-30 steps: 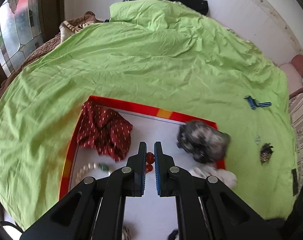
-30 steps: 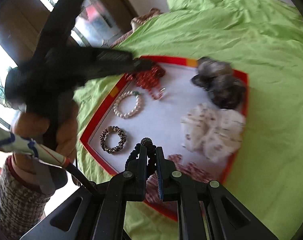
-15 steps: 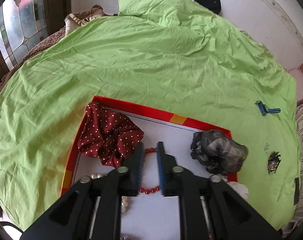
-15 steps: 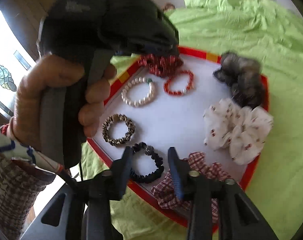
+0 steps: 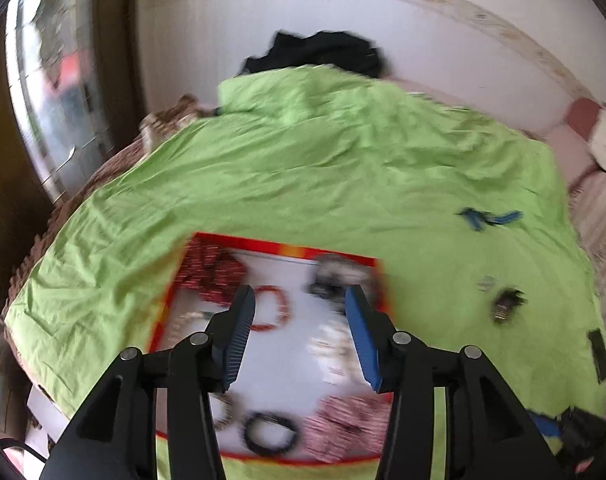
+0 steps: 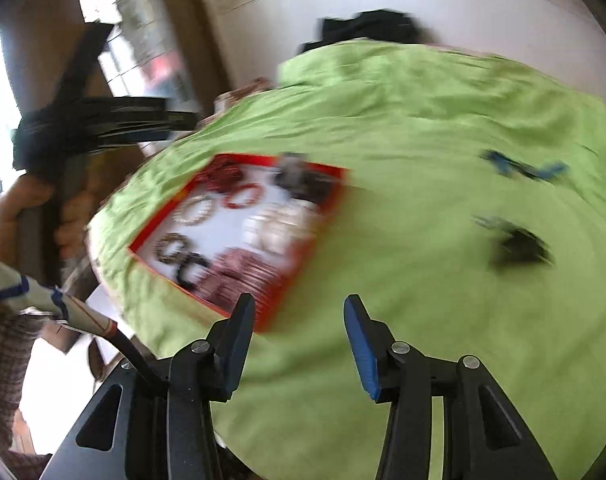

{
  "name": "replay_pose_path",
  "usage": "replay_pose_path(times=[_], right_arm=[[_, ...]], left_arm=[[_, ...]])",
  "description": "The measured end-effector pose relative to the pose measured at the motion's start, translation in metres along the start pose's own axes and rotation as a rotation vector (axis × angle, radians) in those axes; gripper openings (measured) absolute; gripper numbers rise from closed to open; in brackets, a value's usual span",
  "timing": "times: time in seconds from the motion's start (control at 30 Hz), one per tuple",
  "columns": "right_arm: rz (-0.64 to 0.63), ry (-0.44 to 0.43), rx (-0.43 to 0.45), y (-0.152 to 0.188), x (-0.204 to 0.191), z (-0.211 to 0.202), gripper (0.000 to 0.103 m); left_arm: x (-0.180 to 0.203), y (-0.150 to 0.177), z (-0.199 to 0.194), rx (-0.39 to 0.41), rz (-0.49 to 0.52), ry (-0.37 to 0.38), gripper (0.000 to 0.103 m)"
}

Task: Organize jewelry
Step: 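Move both open tools back toward the grey bracelet and flower hair clip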

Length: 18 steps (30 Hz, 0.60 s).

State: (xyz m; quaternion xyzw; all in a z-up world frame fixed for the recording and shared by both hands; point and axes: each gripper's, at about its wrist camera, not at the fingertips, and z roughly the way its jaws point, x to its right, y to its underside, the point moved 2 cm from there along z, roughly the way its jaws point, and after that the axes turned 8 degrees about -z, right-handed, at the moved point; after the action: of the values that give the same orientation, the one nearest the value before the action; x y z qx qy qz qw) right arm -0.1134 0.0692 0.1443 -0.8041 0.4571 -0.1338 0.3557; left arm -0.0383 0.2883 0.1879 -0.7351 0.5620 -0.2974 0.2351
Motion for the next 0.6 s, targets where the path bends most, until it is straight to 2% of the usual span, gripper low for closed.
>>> replay_pose_path(times=[0.17,0.27,0.33,0.47,0.6], right_arm=[[0.094,0.174,0.059,0.064,0.070,-0.090,0.050],[0.194,0.274,0.066,0.115,0.114,-0.151,0.050],[0.263,0.373,0.067,0.155,0.144,-0.196,0.050],[0.361,0.552,0.056,0.218,0.184,-0.267,0.050],[0.445,0.745,0.012,0.284,0.210,-0.348,0.050]], left_arm=[[0.093,0.020,-0.035,0.024,0.084,0.136,0.049],[0.147,0.034,-0.051,0.036,0.139,0.203,0.049],[0.178,0.043,-0.058,0.039,0.172,0.239,0.049],[0.228,0.062,-0.062,0.021,0.212,0.282,0.049],[0.260,0.080,-0.063,-0.006,0.253,0.294,0.049]])
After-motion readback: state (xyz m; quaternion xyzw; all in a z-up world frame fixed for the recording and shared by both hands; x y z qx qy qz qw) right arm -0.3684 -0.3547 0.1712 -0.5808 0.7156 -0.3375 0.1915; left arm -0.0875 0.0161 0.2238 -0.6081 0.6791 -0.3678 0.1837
